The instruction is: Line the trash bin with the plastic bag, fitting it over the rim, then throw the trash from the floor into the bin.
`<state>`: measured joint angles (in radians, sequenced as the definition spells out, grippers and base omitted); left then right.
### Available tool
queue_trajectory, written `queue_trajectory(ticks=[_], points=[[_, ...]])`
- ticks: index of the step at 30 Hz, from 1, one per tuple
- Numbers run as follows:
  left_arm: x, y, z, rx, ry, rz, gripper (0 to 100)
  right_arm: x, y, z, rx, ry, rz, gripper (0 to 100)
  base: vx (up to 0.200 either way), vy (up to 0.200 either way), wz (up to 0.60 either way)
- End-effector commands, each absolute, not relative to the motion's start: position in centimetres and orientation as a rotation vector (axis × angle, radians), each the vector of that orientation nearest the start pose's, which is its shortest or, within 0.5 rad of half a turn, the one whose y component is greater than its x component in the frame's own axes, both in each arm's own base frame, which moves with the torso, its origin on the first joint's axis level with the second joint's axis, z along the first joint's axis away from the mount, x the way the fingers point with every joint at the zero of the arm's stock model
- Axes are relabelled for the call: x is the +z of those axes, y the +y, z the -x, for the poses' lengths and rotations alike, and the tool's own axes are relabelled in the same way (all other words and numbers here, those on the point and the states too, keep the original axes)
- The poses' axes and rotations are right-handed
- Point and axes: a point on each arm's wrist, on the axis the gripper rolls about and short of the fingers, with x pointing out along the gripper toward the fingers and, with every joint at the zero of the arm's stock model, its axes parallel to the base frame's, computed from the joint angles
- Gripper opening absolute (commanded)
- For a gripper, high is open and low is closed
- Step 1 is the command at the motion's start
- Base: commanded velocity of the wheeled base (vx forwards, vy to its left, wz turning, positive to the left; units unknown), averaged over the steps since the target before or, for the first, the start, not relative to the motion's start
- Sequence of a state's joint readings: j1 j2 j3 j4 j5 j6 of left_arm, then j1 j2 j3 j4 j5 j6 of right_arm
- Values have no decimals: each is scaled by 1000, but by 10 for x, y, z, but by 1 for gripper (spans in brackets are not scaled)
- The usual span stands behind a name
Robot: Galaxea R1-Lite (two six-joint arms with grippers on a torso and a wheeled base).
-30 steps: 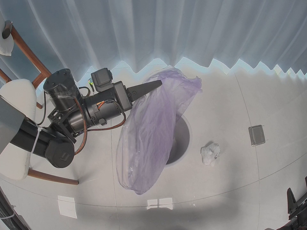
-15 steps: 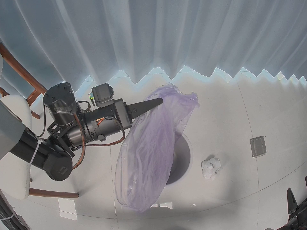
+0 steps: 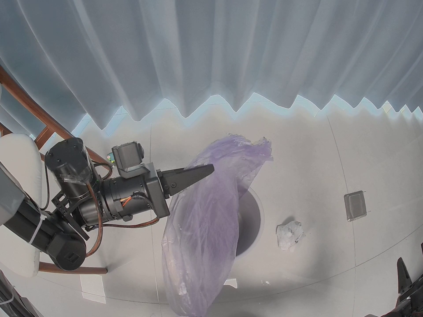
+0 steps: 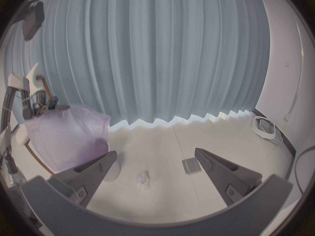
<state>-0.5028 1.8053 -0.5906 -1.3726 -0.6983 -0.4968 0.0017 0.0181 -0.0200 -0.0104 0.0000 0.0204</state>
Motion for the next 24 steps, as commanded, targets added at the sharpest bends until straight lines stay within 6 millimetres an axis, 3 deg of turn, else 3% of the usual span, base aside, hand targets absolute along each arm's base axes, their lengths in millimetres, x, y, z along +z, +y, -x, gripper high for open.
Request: queue_trajectory(ticks=[1, 4, 6, 10, 13, 15, 16, 17, 21, 23, 24], points=[[149, -149, -243, -1200, 111, 404, 0, 121, -1, 17, 57, -56, -72, 100, 0, 0, 0], [152, -145, -234, -1187, 169, 504, 0, 132, -2, 12, 135, -30, -87, 100, 0, 0, 0], [169, -141, -222, -1179, 181, 620, 0, 147, 1, -4, 259, 64, -131, 100, 0, 0, 0], [174, -137, -217, -1139, 214, 653, 0, 177, 11, -26, 376, 165, -276, 100, 0, 0, 0], [185, -124, -207, -1057, 297, 666, 0, 218, 33, -64, 415, 306, -572, 100, 0, 0, 0], [185, -123, -204, -1041, 316, 662, 0, 230, 46, -82, 459, 390, -685, 100, 0, 0, 0], [185, -123, -204, -1038, 314, 663, 0, 232, 48, -84, 465, 401, -699, 100, 0, 0, 0], [187, -124, -205, -1029, 294, 665, 0, 235, 59, -102, 475, 481, -755, 100, 0, 0, 0], [196, -126, -210, -1041, 267, 669, 0, 227, 80, -139, 472, 619, -743, 100, 0, 0, 0], [196, -126, -210, -1041, 267, 669, 0, 227, 80, -139, 472, 619, -743, 100, 0, 0, 0], [201, -126, -212, -1046, 243, 663, 0, 215, 96, -166, 453, 707, -727, 100, 0, 0, 0]])
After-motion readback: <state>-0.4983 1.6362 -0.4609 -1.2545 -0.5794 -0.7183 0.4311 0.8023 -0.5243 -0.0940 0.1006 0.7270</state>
